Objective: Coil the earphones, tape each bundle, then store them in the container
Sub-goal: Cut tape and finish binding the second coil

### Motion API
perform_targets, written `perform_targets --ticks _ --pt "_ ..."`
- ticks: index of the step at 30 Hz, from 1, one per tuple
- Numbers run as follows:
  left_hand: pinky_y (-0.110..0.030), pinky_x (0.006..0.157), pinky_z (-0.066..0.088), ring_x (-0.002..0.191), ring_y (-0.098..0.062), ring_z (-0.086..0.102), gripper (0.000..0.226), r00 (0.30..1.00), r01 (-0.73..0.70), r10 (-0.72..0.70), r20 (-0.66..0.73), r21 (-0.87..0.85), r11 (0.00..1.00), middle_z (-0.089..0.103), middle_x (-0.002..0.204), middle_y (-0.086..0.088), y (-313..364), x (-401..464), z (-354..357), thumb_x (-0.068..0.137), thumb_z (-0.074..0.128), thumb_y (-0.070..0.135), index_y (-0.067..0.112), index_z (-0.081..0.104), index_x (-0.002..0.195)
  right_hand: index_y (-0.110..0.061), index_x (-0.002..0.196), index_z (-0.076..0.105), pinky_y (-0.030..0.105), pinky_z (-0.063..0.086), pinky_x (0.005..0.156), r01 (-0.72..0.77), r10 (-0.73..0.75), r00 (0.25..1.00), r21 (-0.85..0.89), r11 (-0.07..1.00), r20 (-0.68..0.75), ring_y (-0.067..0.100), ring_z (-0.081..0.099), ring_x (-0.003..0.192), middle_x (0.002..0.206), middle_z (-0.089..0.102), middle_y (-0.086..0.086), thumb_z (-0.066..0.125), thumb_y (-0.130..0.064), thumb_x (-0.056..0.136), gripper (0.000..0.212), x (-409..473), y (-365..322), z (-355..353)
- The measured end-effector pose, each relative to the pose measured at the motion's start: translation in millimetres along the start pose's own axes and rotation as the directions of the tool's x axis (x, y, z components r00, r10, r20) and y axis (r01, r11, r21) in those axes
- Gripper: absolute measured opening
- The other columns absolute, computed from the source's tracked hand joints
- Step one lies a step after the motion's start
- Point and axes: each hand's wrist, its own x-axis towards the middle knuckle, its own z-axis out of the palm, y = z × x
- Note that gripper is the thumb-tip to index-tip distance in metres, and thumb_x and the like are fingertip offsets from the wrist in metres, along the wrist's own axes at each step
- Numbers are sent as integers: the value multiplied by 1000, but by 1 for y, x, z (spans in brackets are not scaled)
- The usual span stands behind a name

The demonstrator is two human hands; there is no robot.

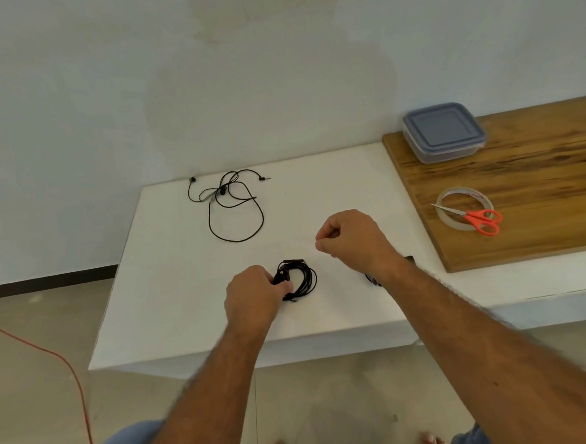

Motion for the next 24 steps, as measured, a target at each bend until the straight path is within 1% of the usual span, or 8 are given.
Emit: perform_targets --ticks 3,6,10,13,16,19,22,24 --pt "-24 46 33 58 -14 52 27 1000 8 -8 -25 23 1000 60 62 2 5 0 2 79 70 40 13 65 74 -18 92 73 20 48 72 47 -46 999 -46 998 9 9 62 81 81 65 -10 67 -15 82 12 2 1 13" --pt "-25 50 37 69 -17 59 24 999 -6 8 -44 45 999 64 72 2 6 0 5 80 68 39 16 66 83 -17 106 72 21 48 79 119 -115 992 -74 990 57 11 63 89 93 69 -3 64 -10 83 25 7 3 29" --pt "-27 56 40 74 -17 61 25 996 -58 62 -59 54 997 66 78 3 2 1 7 84 68 43 18 67 89 -12 122 64 29 46 96 245 -218 953 -114 963 212 15 60 105 116 65 3 62 -1 84 40 13 3 48" --pt "-28 59 44 75 -16 61 25 990 -111 115 -81 59 992 67 81 3 -2 2 10 86 66 44 19 67 91 -12 130 59 28 41 100 307 -250 918 -152 940 308 17 54 116 124 60 4 58 2 83 49 17 1 57" --pt "-29 63 48 74 -15 61 25 984 -148 152 -90 48 988 68 82 3 -6 3 14 89 63 42 18 67 91 -13 134 56 28 40 104 324 -236 893 -184 928 382 17 52 121 129 57 3 59 1 83 53 22 -1 62" --pt "-32 63 52 71 -15 61 23 981 -178 179 -80 19 984 67 80 2 -10 5 17 91 62 38 15 67 88 -15 136 54 24 37 102 371 -233 859 -242 896 455 17 50 121 130 56 1 67 -7 84 53 25 -2 61" --pt "-34 66 53 69 -17 63 21 982 -181 177 -71 -49 982 69 77 0 -12 7 16 91 61 32 13 69 85 -17 135 54 27 39 102 408 -248 855 -297 863 455 18 50 120 131 55 0 68 -18 87 50 24 0 64" --pt "-32 66 51 70 -18 64 20 982 -183 176 -66 -115 976 71 76 -1 -12 8 15 90 62 28 11 71 84 -17 132 56 30 41 101 419 -264 862 -316 851 433 18 52 118 129 57 0 67 -20 88 45 23 3 66"
